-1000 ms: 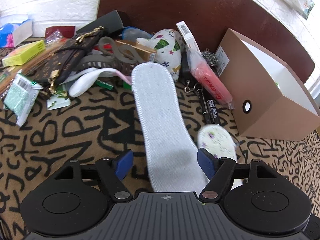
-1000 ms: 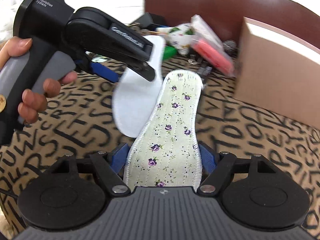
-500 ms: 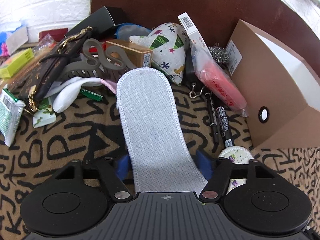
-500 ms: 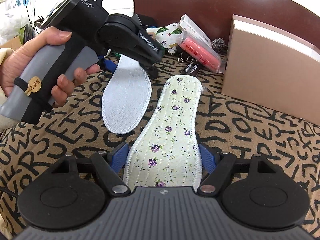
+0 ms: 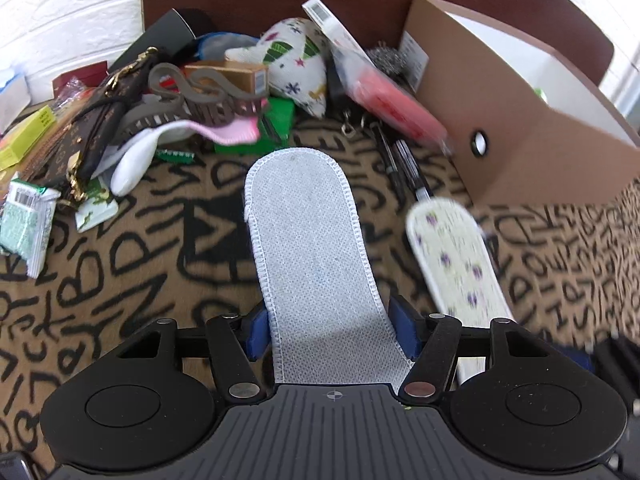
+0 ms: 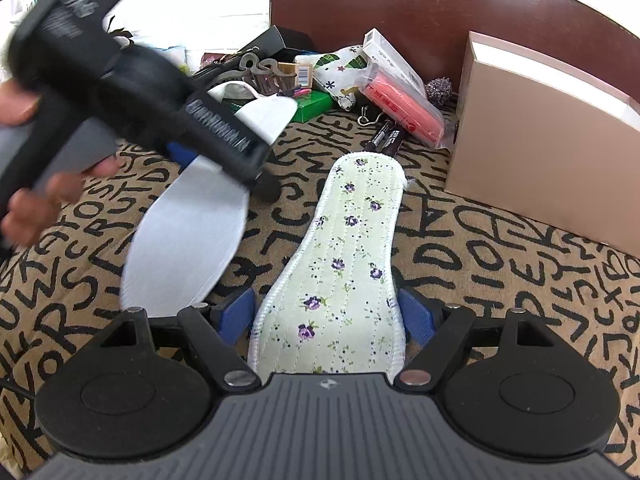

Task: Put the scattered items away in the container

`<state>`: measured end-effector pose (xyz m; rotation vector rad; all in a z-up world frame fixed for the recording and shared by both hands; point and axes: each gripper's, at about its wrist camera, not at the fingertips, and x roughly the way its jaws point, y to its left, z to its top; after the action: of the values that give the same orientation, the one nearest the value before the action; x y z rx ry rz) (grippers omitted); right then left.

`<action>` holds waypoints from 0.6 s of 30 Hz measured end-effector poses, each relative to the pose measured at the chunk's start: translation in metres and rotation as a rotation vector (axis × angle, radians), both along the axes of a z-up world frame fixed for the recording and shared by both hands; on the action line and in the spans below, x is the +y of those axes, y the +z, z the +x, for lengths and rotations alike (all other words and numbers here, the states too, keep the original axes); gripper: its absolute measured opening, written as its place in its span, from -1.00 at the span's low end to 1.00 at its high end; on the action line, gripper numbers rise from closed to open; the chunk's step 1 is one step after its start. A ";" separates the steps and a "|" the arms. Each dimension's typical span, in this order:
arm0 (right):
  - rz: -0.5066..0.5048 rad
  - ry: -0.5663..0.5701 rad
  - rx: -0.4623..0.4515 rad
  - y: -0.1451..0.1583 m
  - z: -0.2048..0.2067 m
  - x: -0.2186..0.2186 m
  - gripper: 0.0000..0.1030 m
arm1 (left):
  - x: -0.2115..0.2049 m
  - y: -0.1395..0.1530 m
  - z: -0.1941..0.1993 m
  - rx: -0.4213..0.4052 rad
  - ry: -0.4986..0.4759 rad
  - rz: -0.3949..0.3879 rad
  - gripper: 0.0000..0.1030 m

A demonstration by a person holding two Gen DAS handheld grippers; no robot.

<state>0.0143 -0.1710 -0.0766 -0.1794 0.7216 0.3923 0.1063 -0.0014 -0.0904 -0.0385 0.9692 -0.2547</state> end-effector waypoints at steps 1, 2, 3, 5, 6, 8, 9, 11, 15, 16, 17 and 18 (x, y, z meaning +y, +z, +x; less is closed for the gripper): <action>0.001 -0.002 0.000 0.000 0.001 0.000 0.60 | 0.000 -0.001 -0.003 0.000 -0.001 0.001 0.24; 0.000 -0.003 -0.001 -0.001 0.001 0.001 0.60 | 0.001 -0.002 -0.004 0.000 0.001 0.001 0.27; 0.000 -0.003 -0.001 -0.001 0.002 0.002 0.59 | 0.000 -0.003 -0.006 -0.001 0.004 0.002 0.31; 0.005 0.001 0.002 0.000 0.002 0.002 0.52 | 0.000 -0.003 -0.006 -0.004 0.006 0.005 0.32; 0.006 0.000 0.004 0.000 0.002 0.002 0.52 | 0.000 -0.003 -0.006 -0.005 0.000 0.009 0.30; -0.004 -0.001 -0.002 0.002 -0.001 0.003 0.51 | -0.001 -0.003 -0.008 -0.004 -0.012 0.011 0.23; -0.007 -0.001 -0.005 0.002 -0.002 0.004 0.50 | -0.001 -0.002 -0.010 -0.003 -0.015 0.009 0.23; -0.005 -0.001 -0.007 0.003 -0.005 0.003 0.49 | -0.002 -0.001 -0.012 0.001 -0.018 0.003 0.23; -0.003 0.005 -0.015 0.007 -0.010 0.002 0.45 | -0.001 0.002 -0.022 0.007 -0.026 -0.011 0.22; 0.001 0.008 -0.016 0.008 -0.010 0.001 0.43 | -0.001 0.003 -0.024 0.007 -0.029 -0.013 0.22; 0.006 0.009 -0.016 0.010 -0.011 0.000 0.42 | -0.001 0.004 -0.027 0.006 -0.031 -0.014 0.22; 0.011 0.009 -0.016 0.011 -0.012 -0.001 0.39 | -0.001 0.005 -0.029 0.004 -0.035 -0.016 0.22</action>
<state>0.0020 -0.1719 -0.0655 -0.1754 0.7026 0.4034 0.0768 -0.0021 -0.0849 -0.0363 0.9721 -0.2944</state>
